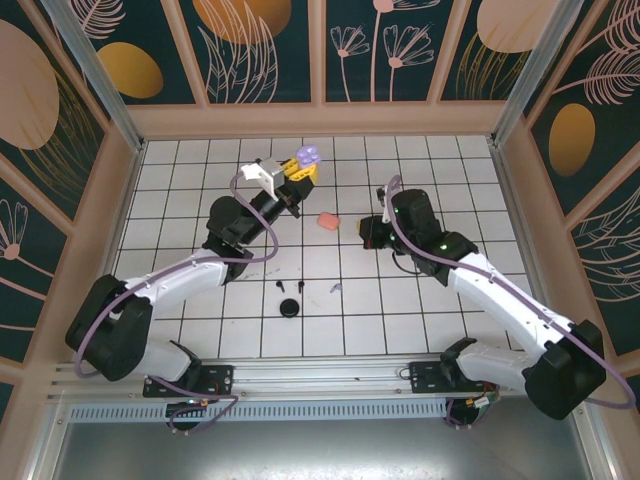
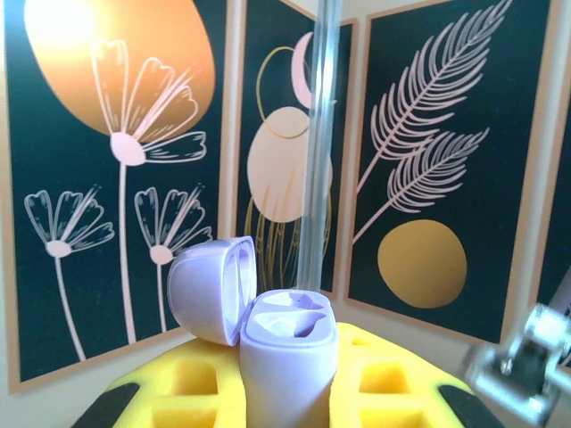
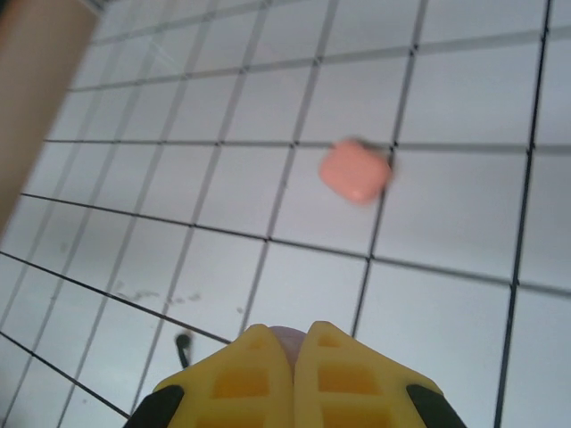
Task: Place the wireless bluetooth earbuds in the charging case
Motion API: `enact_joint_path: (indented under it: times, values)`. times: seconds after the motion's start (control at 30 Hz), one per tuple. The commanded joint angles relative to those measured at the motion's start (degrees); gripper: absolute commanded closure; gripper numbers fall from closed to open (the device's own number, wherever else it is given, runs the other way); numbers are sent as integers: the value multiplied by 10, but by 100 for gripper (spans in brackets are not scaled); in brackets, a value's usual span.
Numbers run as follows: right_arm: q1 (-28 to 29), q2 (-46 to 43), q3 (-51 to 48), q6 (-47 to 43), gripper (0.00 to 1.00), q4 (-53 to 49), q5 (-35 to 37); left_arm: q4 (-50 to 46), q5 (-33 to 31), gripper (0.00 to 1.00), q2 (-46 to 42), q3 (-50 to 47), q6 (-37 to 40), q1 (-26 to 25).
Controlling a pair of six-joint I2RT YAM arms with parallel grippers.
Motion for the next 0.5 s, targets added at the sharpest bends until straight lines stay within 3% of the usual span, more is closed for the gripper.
enact_joint_path:
  times: [0.0,0.47]
  values:
    - [-3,21,-19,74,100,-37,21,-43,-33,100,-29,-9,-21,1]
    - [2,115,-64,130,100,-128,47,-62,-23,100,-83,-75,-55,1]
